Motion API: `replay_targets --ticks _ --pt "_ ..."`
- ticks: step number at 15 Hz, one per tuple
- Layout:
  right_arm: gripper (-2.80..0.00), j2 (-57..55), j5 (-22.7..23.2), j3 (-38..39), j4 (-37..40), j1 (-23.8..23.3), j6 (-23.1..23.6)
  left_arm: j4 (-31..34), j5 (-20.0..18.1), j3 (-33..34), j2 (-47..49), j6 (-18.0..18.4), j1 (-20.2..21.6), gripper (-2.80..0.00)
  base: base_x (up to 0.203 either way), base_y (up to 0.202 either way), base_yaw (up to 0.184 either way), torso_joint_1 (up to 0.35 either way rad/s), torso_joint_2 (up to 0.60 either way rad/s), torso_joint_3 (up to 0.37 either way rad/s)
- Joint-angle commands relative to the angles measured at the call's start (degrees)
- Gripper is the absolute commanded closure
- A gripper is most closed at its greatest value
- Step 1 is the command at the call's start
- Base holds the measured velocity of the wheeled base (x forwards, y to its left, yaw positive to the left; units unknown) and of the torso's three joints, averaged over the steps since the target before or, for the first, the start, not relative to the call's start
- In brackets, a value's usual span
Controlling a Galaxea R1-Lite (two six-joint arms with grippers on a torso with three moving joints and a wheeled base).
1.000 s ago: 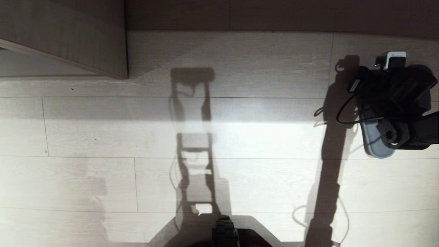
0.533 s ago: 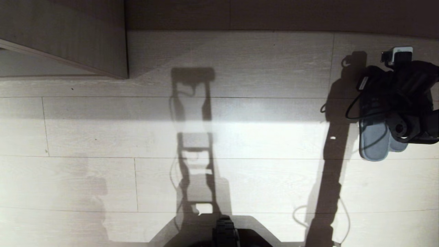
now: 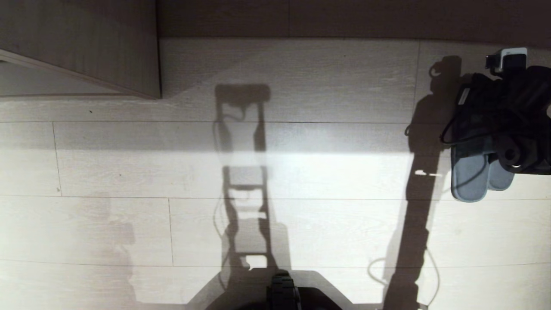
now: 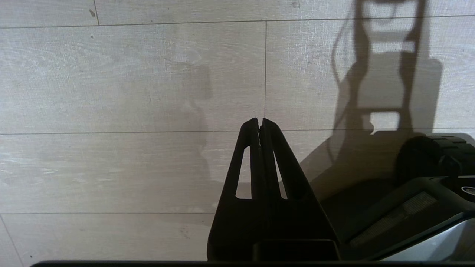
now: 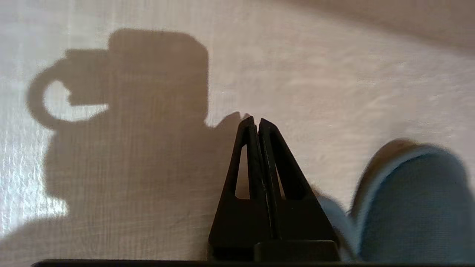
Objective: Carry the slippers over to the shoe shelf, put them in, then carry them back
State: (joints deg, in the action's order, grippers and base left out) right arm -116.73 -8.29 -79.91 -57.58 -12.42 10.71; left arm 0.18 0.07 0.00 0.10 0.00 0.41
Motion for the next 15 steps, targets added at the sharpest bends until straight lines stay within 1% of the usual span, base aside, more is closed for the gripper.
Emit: replay_targets --ticks 1,5,7,8,10,13,15 --pt "0.00 3.8 1.1 1.9 0.0 0.1 -0.1 0.0 0.0 0.0 0.0 0.0 0.0 0.00 0.000 0.000 0.000 0.000 0.00 0.000" --pt "0.00 17.0 12.5 16.1 4.2 0.1 -1.3 0.0 0.0 0.0 0.0 0.1 0.0 0.00 0.000 0.000 0.000 0.000 0.00 0.000" --pt "0.00 25.6 17.7 25.7 4.5 0.1 -2.5 0.0 0.0 0.0 0.0 0.0 0.0 0.00 0.000 0.000 0.000 0.000 0.00 0.000" --pt "0.00 30.7 19.5 30.7 4.4 0.1 -2.9 -0.1 0.0 0.0 0.0 -0.1 0.0 0.00 0.000 0.000 0.000 0.000 0.00 0.000" --pt "0.00 40.3 21.6 39.3 4.2 0.1 -3.5 -0.1 0.0 0.0 0.0 -0.1 0.0 0.00 0.000 0.000 0.000 0.000 0.00 0.000" --pt "0.00 54.0 24.5 49.7 4.7 0.1 -3.8 -0.1 0.0 0.0 0.0 -0.1 0.0 0.00 0.000 0.000 0.000 0.000 0.00 0.000" --pt "0.00 61.9 25.5 57.5 6.4 0.1 -3.8 -0.1 0.0 0.0 0.0 -0.1 0.0 0.00 0.000 0.000 0.000 0.000 0.00 0.000"
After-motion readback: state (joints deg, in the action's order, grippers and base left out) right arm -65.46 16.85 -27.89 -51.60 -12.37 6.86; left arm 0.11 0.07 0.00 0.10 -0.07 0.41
